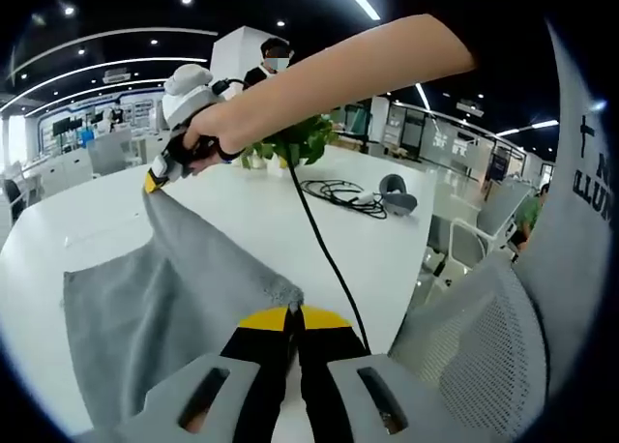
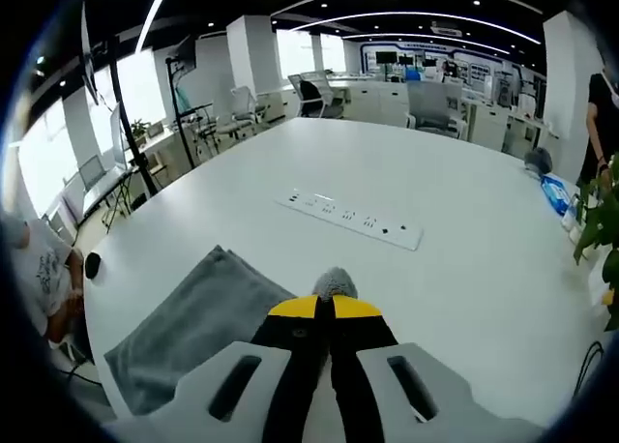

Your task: Fold the towel on the table until its edges align and the towel forms a compact rectangular stack.

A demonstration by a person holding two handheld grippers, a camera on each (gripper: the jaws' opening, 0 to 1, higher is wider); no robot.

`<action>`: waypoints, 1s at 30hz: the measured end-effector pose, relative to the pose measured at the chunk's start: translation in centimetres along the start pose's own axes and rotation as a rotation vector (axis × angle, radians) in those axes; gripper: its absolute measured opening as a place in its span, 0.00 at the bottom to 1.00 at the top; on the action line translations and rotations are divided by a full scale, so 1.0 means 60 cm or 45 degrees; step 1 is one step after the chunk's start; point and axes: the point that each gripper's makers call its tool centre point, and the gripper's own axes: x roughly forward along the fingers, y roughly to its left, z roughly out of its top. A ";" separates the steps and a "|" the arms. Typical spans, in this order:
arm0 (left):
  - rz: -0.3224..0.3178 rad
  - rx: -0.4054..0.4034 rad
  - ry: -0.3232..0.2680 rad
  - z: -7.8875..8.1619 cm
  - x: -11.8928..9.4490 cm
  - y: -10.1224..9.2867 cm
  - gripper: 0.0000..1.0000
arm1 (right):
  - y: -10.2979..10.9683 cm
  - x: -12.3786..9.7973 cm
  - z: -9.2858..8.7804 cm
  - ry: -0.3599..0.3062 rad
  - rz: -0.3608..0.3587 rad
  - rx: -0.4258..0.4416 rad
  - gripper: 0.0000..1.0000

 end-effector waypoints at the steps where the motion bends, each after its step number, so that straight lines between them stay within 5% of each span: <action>1: 0.003 -0.005 -0.003 0.000 -0.002 0.001 0.03 | 0.003 0.001 0.002 -0.001 0.003 -0.003 0.00; 30: 0.236 -0.212 -0.134 -0.019 -0.111 0.090 0.03 | 0.095 0.037 0.060 -0.043 0.070 -0.070 0.00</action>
